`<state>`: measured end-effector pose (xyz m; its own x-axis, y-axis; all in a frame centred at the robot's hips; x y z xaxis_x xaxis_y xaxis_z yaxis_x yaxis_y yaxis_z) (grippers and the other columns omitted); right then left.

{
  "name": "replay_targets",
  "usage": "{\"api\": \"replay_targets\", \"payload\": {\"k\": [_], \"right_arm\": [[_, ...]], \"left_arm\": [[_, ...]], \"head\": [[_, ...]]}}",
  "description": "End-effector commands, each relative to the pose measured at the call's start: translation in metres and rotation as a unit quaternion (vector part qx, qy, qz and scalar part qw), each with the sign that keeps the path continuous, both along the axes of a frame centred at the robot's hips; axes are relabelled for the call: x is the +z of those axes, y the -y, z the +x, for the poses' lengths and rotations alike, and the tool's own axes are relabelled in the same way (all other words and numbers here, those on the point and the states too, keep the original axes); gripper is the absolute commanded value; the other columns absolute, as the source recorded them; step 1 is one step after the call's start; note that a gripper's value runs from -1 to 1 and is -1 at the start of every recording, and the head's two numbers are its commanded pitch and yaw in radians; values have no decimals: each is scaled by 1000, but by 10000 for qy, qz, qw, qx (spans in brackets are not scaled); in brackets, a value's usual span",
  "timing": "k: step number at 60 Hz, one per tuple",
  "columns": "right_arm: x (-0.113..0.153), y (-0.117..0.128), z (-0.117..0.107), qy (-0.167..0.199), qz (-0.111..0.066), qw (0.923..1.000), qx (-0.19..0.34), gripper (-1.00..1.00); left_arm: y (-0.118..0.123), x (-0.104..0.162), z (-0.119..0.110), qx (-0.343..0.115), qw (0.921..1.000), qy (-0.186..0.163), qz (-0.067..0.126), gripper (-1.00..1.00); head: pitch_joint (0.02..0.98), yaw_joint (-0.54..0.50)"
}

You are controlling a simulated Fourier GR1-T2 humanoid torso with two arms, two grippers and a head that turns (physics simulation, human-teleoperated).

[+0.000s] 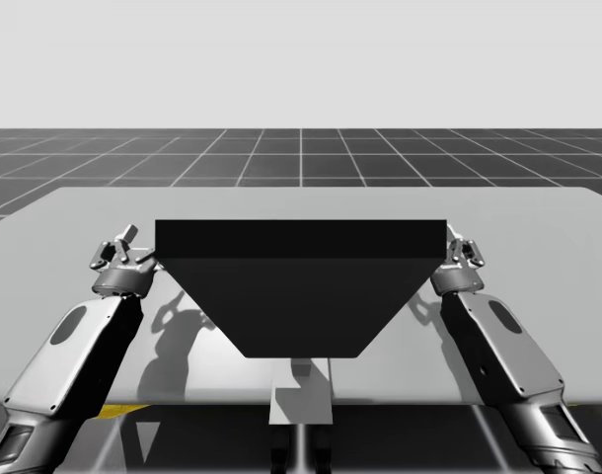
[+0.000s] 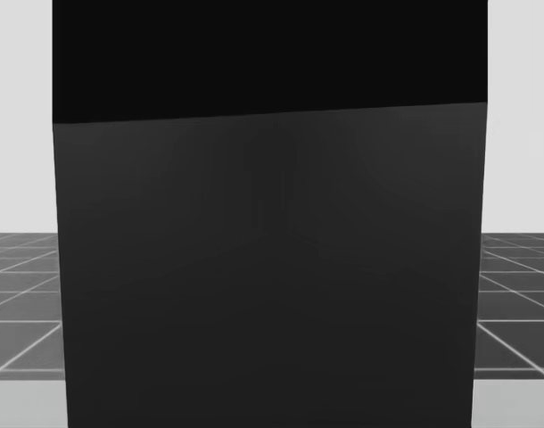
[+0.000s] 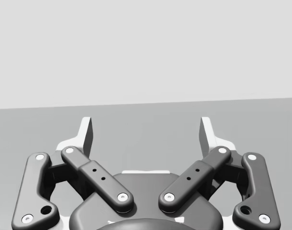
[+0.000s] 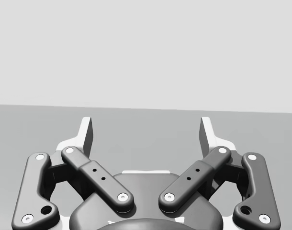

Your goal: Reach around the screen and pick up the object behind it.

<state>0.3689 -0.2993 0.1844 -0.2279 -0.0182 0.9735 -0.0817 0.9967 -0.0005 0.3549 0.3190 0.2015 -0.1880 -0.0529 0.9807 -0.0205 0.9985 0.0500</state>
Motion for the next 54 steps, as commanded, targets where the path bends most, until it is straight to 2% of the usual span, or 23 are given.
{"api": "replay_targets", "payload": {"k": [1, 3, 4, 8, 12, 20, 22, 26, 30, 33, 36, 40, 43, 44, 47, 49, 54], "right_arm": [[0, 0, -1, 118, 47, 9998, -149, -1000], [0, 0, -1, 107, 27, 9999, -57, -1000], [1, 0, -2, 117, 88, 9999, 47, -1000], [2, -2, -3, 170, 119, 9994, 285, -1000], [2, -4, -4, 151, -37, 9992, 381, -1000], [2, -9, -12, -23, 64, 9954, 958, -1000], [1, -10, -15, -89, 103, 9931, 1162, -1000], [-2, -13, -22, -59, -93, 9889, 1484, -1000], [-5, -13, -29, -132, -146, 9841, 1765, -1000], [-7, -12, -37, -129, -321, 9794, 1991, -1000], [-8, -11, -42, -129, -363, 9763, 2128, -1000], [-9, -9, -55, -152, -489, 9684, 2442, -1000], [-10, -8, -60, -148, -548, 9653, 2550, -1000], [-10, -6, -65, -162, -616, 9622, 2647, -1000], [-11, -5, -70, -188, -641, 9590, 2753, -1000], [-11, -3, -76, -199, -680, 9552, 2874, -1000], [-10, 1, -87, -237, -652, 9506, 3025, -1000]], "left_arm": [[1, -1, 0, -12, 10000, -1, 8, -1000], [1, -1, 0, -14, 10000, -2, 10, -1000], [1, -1, 0, -17, 10000, -2, 11, -1000], [1, -1, 0, -36, 10000, -18, 8, -1000], [3, 0, -2, -156, 9998, -104, 2, -1000], [9, -2, -12, -574, 9978, -324, 120, -1000], [9, -3, -15, -722, 9963, -413, 216, -1000], [8, -5, -23, -884, 9939, -497, 423, -1000], [7, -5, -32, -1099, 9908, -565, 551, -1000], [4, -6, -43, -1349, 9863, -646, 698, -1000], [2, -7, -48, -1447, 9843, -664, 767, -1000], [-4, -8, -60, -1786, 9768, -743, 920, -1000], [-7, -9, -65, -1886, 9744, -767, 958, -1000], [-10, -9, -69, -2014, 9717, -763, 971, -1000], [-12, -8, -72, -2129, 9691, -777, 977, -1000], [-16, -8, -77, -2245, 9656, -789, 1050, -1000], [-22, -7, -82, -2431, 9599, -832, 1124, -1000]], "head": [[100, -6], [100, -7], [100, -7], [99, -7], [101, -9], [105, -6], [106, -7], [110, -13], [113, -15], [117, -15], [118, -15], [121, -16], [122, -17], [123, -17], [124, -18], [126, -17], [128, -16]]}}
